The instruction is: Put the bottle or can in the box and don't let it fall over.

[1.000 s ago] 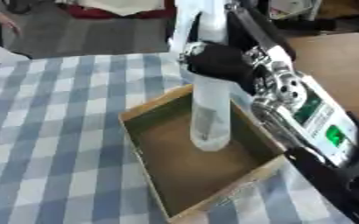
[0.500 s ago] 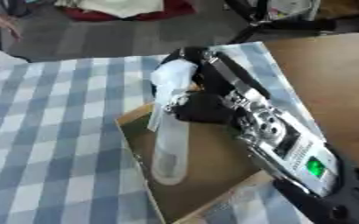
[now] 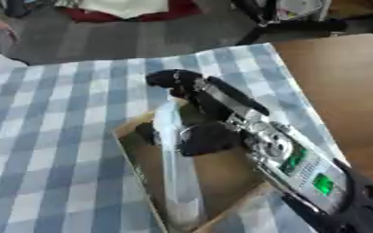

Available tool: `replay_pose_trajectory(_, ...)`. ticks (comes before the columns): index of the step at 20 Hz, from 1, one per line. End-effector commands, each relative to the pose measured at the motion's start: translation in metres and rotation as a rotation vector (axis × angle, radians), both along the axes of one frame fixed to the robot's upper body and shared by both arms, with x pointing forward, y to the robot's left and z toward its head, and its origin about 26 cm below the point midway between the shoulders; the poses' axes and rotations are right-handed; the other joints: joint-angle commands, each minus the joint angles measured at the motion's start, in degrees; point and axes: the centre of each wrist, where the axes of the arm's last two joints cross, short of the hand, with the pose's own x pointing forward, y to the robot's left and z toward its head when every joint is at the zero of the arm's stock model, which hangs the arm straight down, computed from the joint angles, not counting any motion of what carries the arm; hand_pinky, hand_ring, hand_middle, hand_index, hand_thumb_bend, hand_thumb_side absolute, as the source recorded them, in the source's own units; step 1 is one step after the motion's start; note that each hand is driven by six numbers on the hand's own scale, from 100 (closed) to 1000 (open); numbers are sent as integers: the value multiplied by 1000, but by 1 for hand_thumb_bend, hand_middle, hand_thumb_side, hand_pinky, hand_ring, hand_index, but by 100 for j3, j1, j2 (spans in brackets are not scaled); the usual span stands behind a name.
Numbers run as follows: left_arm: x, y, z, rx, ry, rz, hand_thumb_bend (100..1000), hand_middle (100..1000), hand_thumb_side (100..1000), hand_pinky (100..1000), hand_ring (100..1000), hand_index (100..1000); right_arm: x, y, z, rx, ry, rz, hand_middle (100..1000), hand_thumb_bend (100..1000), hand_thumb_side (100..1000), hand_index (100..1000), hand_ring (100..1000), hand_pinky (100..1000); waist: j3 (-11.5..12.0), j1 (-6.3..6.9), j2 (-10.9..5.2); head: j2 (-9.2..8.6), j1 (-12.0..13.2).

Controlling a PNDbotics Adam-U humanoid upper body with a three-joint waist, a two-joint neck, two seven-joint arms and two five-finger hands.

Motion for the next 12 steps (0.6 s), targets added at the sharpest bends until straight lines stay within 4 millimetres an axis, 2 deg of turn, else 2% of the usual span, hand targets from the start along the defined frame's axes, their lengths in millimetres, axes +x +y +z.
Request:
replay_pose_trajectory(1, -1, 3, 9, 26, -24, 5, 423, 799, 573, 1000, 844, 795, -1, -6, -2, -119, 41, 23, 904, 432, 200, 890, 1000, 1000, -13, -7, -83, -68, -5)
replay_pose_trajectory(4, -1, 3, 9, 27, -24, 7, 425, 800, 573, 1000, 844, 795, -1, -8, -4, -158, 90, 58, 905, 415, 180, 890, 1000, 1000, -26, -18, -88, -65, 9)
replay_pose_trajectory(12, -1, 3, 10, 31, -25, 7, 427, 799, 571, 1000, 844, 796, -4, -14, -11, -168, 202, 113, 922, 395, 194, 900, 1000, 1000, -46, -28, -95, -70, 10)
